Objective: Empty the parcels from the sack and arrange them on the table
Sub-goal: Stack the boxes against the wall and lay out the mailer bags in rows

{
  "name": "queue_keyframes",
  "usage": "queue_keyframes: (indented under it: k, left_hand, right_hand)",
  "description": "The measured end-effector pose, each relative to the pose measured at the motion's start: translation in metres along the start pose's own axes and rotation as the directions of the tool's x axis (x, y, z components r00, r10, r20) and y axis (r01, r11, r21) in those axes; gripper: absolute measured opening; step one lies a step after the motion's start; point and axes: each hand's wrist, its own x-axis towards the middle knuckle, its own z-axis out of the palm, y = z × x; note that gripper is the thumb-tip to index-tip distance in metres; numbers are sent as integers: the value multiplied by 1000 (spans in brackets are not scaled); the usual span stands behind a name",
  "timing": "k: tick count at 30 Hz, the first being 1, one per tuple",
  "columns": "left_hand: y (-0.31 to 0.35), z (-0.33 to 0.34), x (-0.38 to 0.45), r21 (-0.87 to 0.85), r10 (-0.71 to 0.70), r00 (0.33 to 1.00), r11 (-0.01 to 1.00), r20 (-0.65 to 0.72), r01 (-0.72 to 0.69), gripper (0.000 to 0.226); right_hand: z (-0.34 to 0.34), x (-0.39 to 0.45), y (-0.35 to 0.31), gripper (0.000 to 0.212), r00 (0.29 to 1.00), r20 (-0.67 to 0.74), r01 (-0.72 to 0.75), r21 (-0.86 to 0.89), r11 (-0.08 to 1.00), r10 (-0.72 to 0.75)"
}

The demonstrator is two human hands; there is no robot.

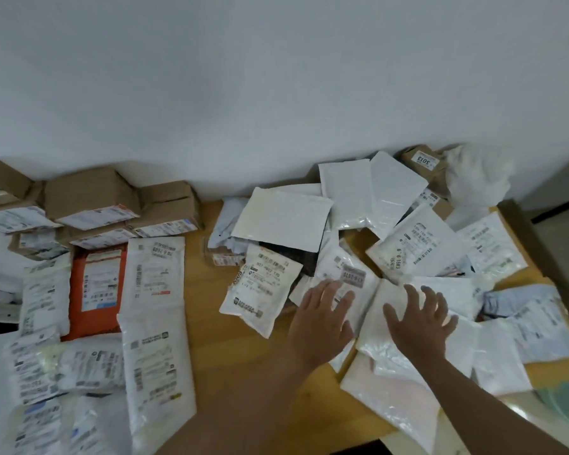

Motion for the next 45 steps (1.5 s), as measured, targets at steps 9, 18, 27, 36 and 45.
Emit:
queue_keyframes:
  k: [9, 18, 27, 36, 45]
  left_hand:
    - [78, 112, -46, 107, -140, 910, 989, 390, 106, 104]
    - [113, 134, -87, 233, -269, 933, 949, 240, 214, 111]
    - [95, 107, -154, 380, -346, 904, 894, 251, 237, 61]
    - [105, 101, -158, 355, -822, 529, 568, 210, 743, 85]
    - [91, 109, -199, 365, -583, 717, 808, 381, 463, 105]
  right_hand:
    - [41, -31, 77, 96, 951, 309, -33, 9, 999, 29]
    - [38, -13, 145, 133, 864, 398, 411, -203, 889, -309]
    - [53, -47, 125, 120, 909, 263, 352, -74, 933, -323]
    - [59, -65, 116, 108, 847, 322, 498, -198, 844, -424]
    - [58, -92, 92, 83, 804, 478, 559, -408, 722, -353]
